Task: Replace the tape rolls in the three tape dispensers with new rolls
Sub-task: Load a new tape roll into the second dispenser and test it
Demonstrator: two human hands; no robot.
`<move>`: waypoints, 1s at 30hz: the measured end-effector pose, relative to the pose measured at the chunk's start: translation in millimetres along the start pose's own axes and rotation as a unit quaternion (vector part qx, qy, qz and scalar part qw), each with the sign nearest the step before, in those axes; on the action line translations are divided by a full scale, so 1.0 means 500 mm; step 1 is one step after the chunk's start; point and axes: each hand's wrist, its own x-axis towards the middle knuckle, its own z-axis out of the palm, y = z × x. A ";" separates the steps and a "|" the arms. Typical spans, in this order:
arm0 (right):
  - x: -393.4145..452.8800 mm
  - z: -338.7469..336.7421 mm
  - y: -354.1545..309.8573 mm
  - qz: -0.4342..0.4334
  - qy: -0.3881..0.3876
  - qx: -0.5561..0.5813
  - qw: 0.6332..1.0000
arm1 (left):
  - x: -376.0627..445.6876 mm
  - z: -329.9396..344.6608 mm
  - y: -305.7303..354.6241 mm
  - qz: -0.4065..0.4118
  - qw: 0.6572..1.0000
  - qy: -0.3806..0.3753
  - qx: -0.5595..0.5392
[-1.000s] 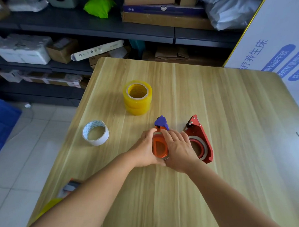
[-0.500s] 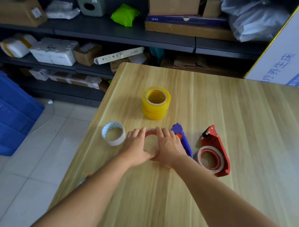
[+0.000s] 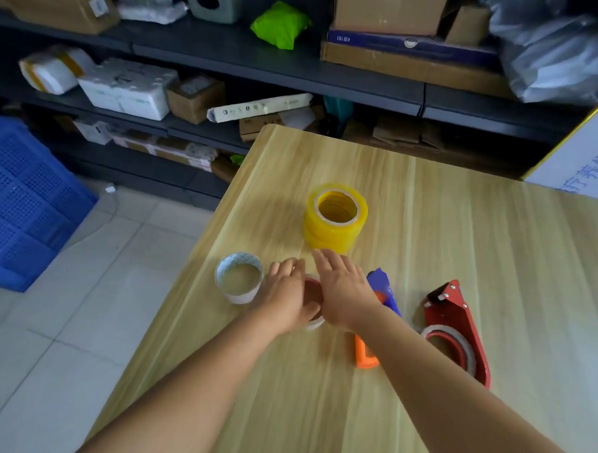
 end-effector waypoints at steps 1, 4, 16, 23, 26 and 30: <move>0.010 -0.013 0.004 0.002 0.023 0.010 1.000 | 0.011 -0.008 0.004 -0.006 0.999 0.018 -0.027; 0.043 -0.042 0.017 0.046 0.078 0.060 0.994 | 0.054 -0.031 0.015 -0.042 0.993 0.038 -0.103; 0.148 -0.085 0.089 0.205 0.101 0.227 0.947 | 0.205 -0.089 0.067 -0.151 0.966 0.047 -0.203; 0.158 -0.084 0.112 0.222 0.114 0.315 0.916 | 0.224 -0.078 0.074 -0.224 0.930 0.083 -0.280; 0.140 -0.082 0.113 0.227 0.160 0.362 0.890 | 0.211 -0.075 0.084 -0.223 0.899 0.132 -0.352; 0.108 -0.078 0.109 0.218 0.220 0.398 0.863 | 0.176 -0.080 0.092 -0.188 0.866 0.200 -0.417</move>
